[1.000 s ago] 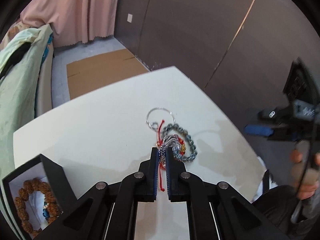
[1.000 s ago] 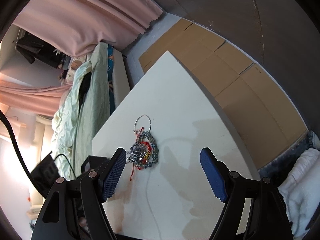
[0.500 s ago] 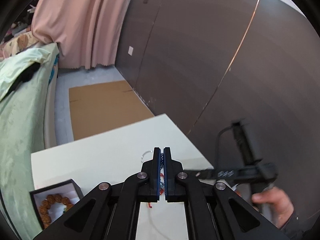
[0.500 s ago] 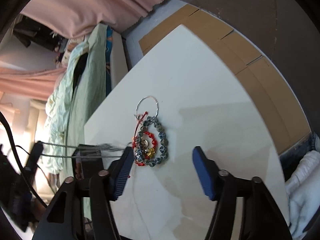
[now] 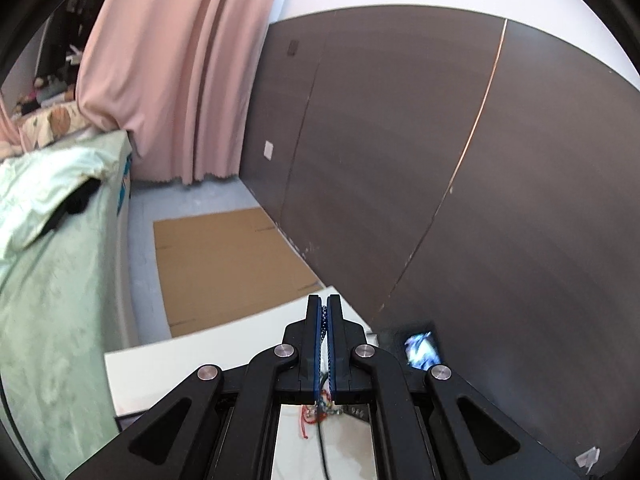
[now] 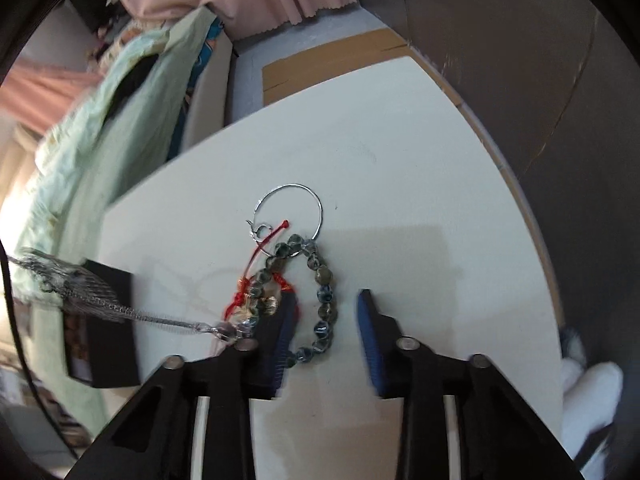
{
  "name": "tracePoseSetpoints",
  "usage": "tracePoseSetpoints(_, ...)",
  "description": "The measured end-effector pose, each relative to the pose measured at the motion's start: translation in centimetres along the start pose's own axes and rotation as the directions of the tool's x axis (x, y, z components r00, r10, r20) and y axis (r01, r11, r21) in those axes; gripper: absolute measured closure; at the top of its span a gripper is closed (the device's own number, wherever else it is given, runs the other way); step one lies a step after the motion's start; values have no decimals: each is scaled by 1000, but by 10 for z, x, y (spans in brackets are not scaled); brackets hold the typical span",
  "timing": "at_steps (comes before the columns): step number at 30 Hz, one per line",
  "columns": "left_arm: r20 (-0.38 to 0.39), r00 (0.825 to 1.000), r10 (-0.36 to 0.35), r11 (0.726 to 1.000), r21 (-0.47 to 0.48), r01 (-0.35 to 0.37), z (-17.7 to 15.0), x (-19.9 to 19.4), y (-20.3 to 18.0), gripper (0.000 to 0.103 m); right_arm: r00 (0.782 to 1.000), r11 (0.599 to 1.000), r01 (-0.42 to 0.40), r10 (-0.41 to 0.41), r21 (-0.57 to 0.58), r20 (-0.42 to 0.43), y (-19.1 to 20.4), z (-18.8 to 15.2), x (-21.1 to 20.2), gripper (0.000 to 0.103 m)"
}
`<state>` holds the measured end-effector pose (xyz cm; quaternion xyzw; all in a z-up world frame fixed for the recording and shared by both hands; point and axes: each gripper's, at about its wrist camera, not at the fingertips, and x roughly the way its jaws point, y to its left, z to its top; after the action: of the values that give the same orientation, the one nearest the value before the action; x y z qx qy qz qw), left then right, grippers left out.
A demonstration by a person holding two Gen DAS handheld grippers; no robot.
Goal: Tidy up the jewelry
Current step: 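Grasp the grey-green bead bracelet with the right gripper while the left gripper holds the chain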
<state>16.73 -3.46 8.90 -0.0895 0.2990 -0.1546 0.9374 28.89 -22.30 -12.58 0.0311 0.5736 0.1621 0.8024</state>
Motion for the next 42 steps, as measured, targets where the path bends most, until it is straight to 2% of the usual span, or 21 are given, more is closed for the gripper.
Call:
tracePoseSetpoints(1,7,1000,5,1000,4,-5,2,-3,-1,101,1000,1000,8,-8,-16,4,2,0,0,92)
tracePoseSetpoints(5,38,999,26,1000,16,-26,15,-18,-5,101,998,998,-67,67,15,-3,-5,-1,-7,93)
tracePoseSetpoints(9,72,996,48,998,34,-50,26,-34,-9,101,985,987,-157,155,20,81,-8,-2,-34,93)
tracePoseSetpoints(11,90,994,60,997,40,-64,31,-44,-10,101,970,975,-220,216,29,110,-11,-3,-47,93)
tracePoseSetpoints(20,163,980,116,990,60,-127,51,-80,-8,101,906,924,-381,365,40,214,-14,-6,-81,93)
tracePoseSetpoints(26,195,967,164,984,42,-175,58,-100,9,101,862,898,-440,421,3,281,1,-8,-94,93)
tracePoseSetpoints(30,204,959,195,978,28,-205,55,-107,19,101,825,868,-497,479,-19,301,5,-9,-102,93)
tracePoseSetpoints(32,205,957,205,977,14,-212,52,-110,25,101,813,859,-512,494,-27,308,8,-10,-103,93)
tracePoseSetpoints(36,201,955,218,976,-19,-218,45,-110,36,101,803,852,-523,504,-30,317,15,-10,-105,93)
tracePoseSetpoints(42,191,954,230,973,-33,-228,31,-109,46,101,805,854,-519,506,-44,311,27,-15,-109,93)
